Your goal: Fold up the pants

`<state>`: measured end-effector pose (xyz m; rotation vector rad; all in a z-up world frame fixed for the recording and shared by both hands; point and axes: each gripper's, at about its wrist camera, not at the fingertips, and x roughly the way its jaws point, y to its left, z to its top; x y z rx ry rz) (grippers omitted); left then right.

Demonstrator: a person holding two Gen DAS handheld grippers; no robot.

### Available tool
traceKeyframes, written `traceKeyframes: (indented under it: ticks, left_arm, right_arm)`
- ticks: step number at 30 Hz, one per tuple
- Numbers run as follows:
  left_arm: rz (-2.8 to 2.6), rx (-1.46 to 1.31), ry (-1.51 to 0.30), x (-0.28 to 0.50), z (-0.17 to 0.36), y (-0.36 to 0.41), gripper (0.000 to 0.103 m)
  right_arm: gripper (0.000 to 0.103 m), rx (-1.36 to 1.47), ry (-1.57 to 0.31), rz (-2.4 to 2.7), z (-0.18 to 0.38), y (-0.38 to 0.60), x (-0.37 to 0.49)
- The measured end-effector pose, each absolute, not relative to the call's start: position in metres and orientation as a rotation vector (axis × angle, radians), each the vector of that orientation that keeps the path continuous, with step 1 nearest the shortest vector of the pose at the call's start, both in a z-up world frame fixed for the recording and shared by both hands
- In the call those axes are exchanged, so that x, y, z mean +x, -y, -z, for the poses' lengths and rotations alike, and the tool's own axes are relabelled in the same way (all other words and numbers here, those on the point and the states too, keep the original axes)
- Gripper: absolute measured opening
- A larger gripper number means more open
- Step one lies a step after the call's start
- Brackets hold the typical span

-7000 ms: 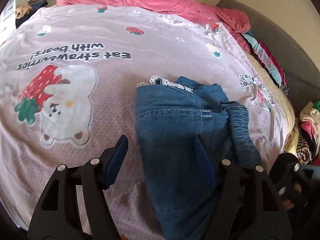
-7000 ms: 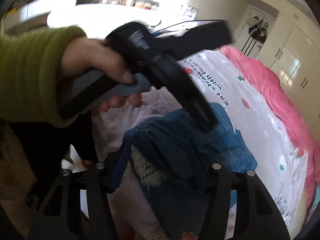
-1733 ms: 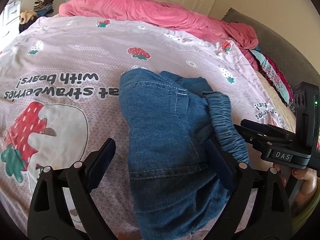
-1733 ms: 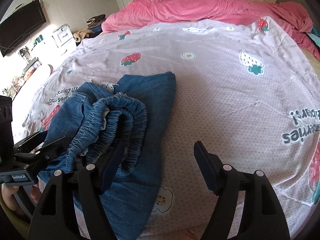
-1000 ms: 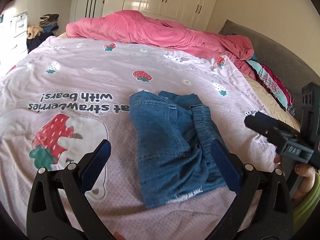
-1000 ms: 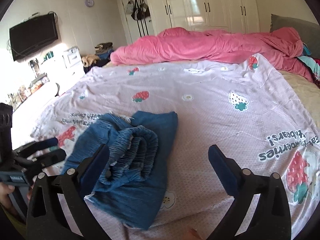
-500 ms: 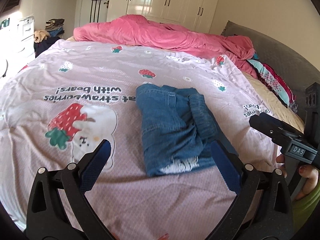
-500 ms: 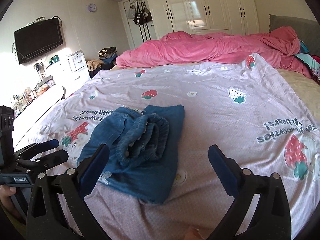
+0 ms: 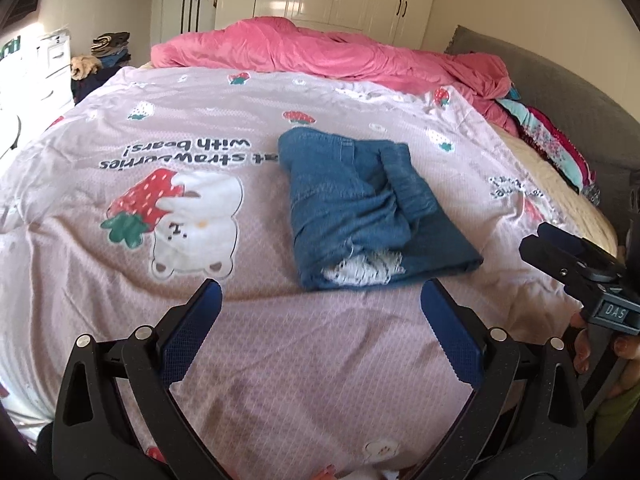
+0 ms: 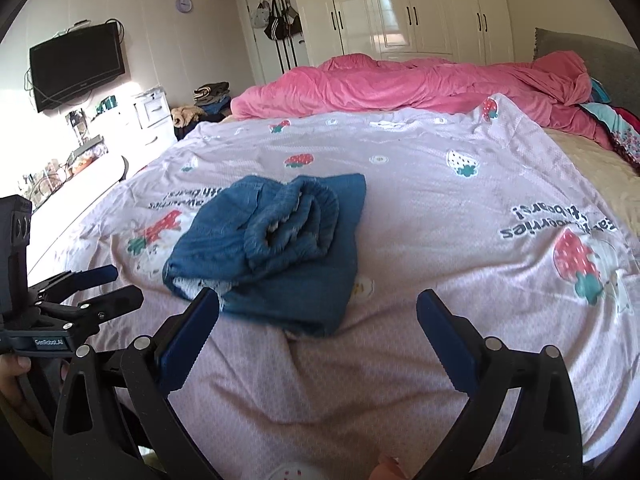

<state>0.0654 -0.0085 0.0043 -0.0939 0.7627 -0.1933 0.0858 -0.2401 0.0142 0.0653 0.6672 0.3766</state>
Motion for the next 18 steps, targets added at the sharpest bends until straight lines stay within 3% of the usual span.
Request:
traceKeyframes:
  ticks: [18]
  left_arm:
    - [0.188, -0.098, -0.821, 0.047, 0.025, 0.018, 0.094]
  right_arm:
    - [0.099, 0.026, -0.775, -0.291, 0.017, 0.238, 0.068]
